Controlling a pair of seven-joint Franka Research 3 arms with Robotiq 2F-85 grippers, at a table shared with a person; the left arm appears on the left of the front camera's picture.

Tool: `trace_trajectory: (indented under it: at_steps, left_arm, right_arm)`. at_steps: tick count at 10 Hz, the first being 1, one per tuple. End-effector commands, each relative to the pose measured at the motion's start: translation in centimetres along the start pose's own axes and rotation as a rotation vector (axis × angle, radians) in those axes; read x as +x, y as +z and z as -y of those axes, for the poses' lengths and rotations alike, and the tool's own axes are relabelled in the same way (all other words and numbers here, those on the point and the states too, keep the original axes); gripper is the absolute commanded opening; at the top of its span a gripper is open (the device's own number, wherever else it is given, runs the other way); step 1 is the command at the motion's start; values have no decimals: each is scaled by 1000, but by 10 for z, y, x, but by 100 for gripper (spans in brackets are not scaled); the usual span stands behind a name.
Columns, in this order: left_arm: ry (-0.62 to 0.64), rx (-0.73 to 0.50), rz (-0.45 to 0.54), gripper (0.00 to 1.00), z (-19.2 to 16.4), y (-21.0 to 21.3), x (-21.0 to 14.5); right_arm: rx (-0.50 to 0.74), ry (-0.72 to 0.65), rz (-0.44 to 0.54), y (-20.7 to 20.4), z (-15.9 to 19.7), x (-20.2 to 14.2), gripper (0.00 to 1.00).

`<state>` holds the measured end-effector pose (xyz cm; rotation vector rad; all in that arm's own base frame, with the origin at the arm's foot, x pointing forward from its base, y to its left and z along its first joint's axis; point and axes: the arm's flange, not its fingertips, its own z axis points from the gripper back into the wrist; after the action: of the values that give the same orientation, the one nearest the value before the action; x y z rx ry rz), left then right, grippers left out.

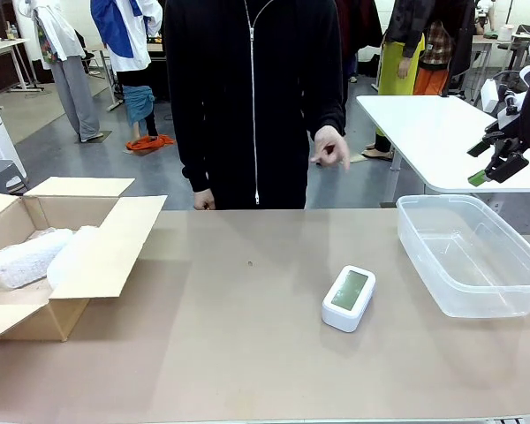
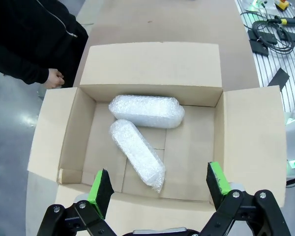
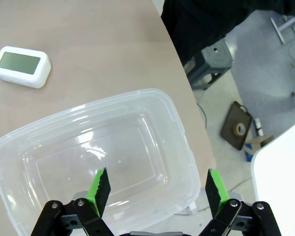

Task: Separate and place wrapped and unwrapped clocks.
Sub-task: Pick up the Digital clock indicated by the person.

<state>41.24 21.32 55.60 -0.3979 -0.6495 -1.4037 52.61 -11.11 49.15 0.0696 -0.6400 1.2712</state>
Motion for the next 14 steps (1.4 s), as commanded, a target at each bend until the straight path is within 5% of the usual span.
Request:
trace_trajectory:
  at_steps: [1, 11, 14]
  left_arm:
    - [-27, -6, 0, 100, 4, 0, -1]
    - [-27, -6, 0, 100, 4, 0, -1]
    - [-27, -6, 0, 100, 4, 0, -1]
  right_arm:
    - [3, 5, 0, -1, -1, 0, 100]
    - [0, 0, 0, 0, 0, 0, 100]
    - [99, 289, -29, 21, -8, 101, 100]
